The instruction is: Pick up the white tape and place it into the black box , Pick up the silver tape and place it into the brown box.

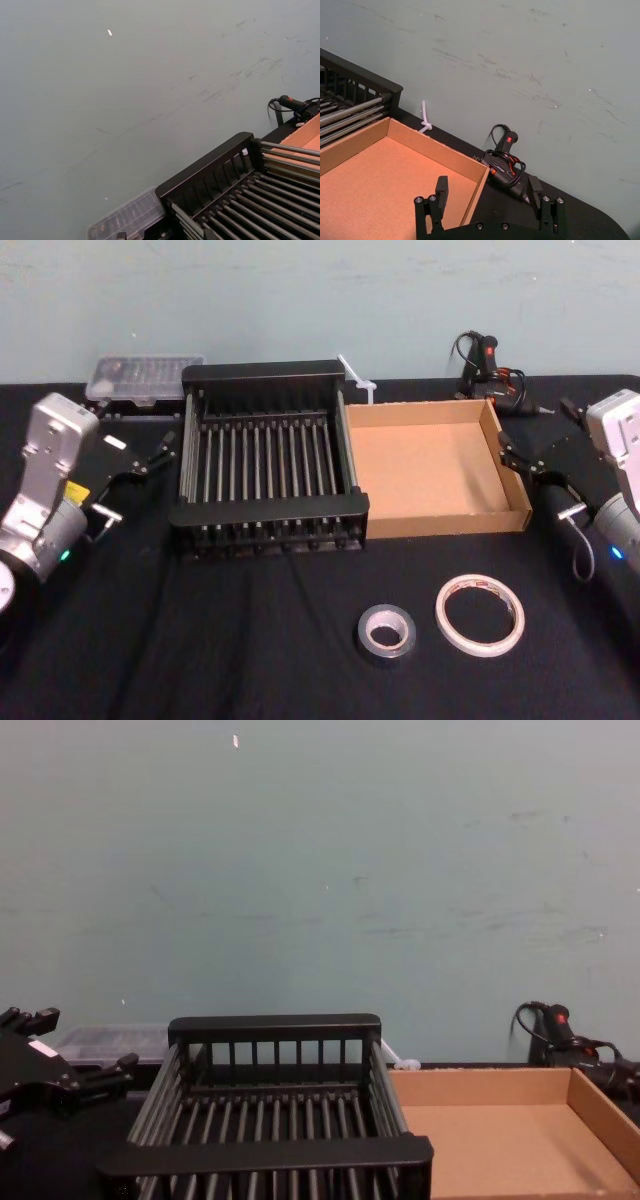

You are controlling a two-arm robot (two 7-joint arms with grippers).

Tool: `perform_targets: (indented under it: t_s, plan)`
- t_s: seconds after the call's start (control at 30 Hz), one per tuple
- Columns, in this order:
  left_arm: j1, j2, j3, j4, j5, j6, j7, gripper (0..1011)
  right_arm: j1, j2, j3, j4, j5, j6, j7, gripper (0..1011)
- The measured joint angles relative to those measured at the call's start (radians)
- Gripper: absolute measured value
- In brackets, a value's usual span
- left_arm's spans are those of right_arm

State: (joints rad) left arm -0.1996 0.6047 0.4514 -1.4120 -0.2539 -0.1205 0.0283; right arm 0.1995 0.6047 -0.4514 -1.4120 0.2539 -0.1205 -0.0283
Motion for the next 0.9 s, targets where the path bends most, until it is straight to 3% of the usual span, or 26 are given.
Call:
perform_targets:
  t_s: [0.53,0.9]
  plan:
    - [0.0,0.0,0.0,0.0,0.0,0.0,0.0,1001,0.0,-0.001,0.001,0.0,0.0,0.0,0.0,1002]
    - [0.0,0.0,0.0,0.0,0.0,0.0,0.0,1001,-0.02,-0.003,0.035,-0.032,0.003,0.011,0.034,1002]
